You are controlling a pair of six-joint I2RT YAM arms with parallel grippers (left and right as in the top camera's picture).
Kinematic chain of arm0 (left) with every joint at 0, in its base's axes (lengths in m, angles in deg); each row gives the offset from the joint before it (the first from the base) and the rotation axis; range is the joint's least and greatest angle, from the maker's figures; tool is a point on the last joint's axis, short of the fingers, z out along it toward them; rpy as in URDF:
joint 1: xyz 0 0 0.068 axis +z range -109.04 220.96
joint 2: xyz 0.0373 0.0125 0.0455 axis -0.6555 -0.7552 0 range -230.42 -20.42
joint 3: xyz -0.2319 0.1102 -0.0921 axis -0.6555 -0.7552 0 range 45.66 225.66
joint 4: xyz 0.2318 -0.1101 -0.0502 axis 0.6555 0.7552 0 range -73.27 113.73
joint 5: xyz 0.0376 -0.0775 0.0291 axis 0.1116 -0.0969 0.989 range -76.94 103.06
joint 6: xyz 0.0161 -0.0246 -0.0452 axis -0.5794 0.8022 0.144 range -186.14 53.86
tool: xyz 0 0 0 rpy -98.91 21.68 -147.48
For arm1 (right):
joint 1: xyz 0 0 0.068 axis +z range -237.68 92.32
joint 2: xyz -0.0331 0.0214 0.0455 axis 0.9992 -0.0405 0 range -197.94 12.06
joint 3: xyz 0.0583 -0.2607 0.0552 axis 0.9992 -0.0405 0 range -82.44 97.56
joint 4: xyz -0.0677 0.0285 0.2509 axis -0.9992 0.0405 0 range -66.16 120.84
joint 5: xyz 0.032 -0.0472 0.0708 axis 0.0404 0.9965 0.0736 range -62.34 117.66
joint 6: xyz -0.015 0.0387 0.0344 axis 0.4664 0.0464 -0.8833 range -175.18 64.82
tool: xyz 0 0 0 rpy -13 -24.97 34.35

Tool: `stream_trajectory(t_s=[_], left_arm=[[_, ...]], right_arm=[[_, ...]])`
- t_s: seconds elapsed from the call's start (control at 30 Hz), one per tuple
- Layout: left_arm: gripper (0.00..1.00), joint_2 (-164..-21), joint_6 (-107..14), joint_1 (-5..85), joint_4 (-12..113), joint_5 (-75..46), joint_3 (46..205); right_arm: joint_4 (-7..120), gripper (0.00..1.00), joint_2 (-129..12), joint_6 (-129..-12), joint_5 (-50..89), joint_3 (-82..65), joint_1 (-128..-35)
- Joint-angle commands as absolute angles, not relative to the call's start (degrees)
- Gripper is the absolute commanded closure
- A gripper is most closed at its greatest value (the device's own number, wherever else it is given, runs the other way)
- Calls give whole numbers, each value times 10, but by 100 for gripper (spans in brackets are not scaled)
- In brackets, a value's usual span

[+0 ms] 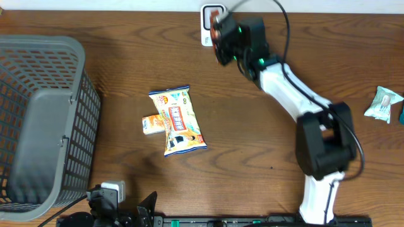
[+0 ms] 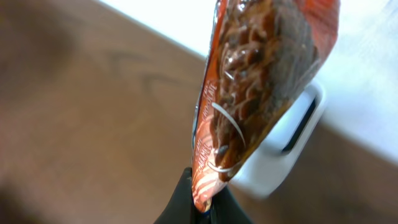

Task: Scan the item barcode
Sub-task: 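Carry the chocolate bar up to the white scanner, then move the chocolate bar off to the right table edge and release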

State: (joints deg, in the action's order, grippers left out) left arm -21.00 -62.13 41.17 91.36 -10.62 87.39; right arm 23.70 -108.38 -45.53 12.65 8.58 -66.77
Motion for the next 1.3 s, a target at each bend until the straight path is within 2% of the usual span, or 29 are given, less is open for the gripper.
stream_trajectory(t_s=[0.0,0.3,0.63,0.77,0.97,1.1,1.27], left_arm=[[2,-206,-631,409,913,-107,877],[2,-206,-631,409,913,-107,877],[2,-206,-631,409,913,-107,877],[2,-206,-631,409,913,-107,877],[2,-206,-631,409,913,-107,877],[2,-206,-631,409,913,-107,877],[2,-206,-631,409,913,-107,877]], right_arm=[[233,99,-1157,-418,186,216,-671],[230,99,-1290,-414,189,391,-675],[237,99,-1292,-404,274,406,-675],[302,99,-1262,-405,357,406,-677],[492,99,-1203,-430,516,406,-707],[605,99,-1178,-484,582,406,-759],[694,99,-1186,-494,609,401,-861]])
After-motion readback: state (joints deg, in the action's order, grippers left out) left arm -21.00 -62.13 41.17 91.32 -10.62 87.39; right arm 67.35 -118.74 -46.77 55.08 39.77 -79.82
